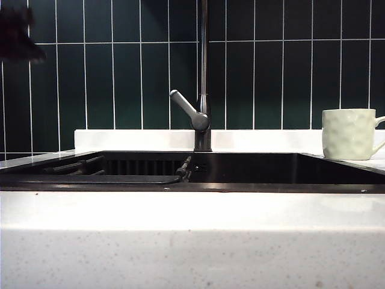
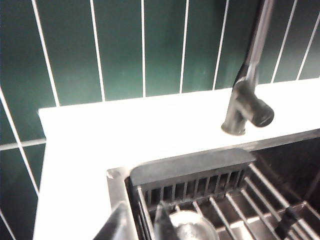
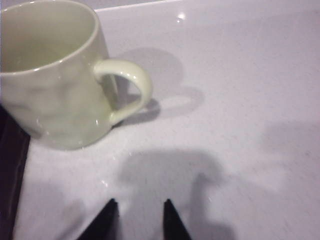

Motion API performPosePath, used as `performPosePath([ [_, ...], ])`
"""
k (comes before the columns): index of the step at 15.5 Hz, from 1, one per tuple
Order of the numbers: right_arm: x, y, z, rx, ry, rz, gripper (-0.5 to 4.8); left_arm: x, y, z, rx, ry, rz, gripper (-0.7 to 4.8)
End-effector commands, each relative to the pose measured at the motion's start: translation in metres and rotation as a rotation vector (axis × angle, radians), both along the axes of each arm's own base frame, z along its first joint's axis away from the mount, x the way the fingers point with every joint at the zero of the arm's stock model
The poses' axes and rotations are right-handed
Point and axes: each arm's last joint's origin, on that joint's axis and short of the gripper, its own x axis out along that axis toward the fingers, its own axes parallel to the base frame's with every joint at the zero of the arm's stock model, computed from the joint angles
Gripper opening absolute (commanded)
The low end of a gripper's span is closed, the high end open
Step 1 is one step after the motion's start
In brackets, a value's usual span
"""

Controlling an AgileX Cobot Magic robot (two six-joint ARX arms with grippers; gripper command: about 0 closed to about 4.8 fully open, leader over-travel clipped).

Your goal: Pick up the mug next to the sink, go to the faucet to get some water, pour the water into the sink, and finally put the mug back to its place.

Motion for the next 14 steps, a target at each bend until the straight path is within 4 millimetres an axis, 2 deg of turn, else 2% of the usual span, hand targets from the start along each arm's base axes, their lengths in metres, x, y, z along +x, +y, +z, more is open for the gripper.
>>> performPosePath([
  [1,0.014,-0.004,-0.001,-0.012,-0.099,-0.007,1.32,0.015,0.000,-0.005,0.000,0.020,-0.007,0.84],
  [3,0.025,-0.011,-0.005,-0.009,-0.171,0.004,1.49,0.023,0.000,-0.005,0.003,0.030,-0.007,0.84],
  [6,0.041,-0.022,-0.010,0.012,-0.164,0.037,1.49,0.032,-0.001,0.000,0.001,0.022,-0.055,0.86],
  [8,0.044,-0.022,-0.008,0.019,-0.183,0.068,1.49,0.035,-0.003,0.001,-0.004,0.030,-0.122,0.94],
  [12,0.045,-0.021,-0.008,0.032,-0.190,0.117,1.49,0.038,-0.010,-0.008,-0.064,0.106,-0.147,0.99],
  [13,0.046,-0.020,-0.008,0.034,-0.195,0.127,1.49,0.042,-0.014,-0.013,-0.065,0.111,-0.161,1.46],
  [14,0.047,-0.020,-0.009,0.035,-0.200,0.136,1.49,0.044,-0.016,-0.015,-0.064,0.114,-0.168,1.60],
])
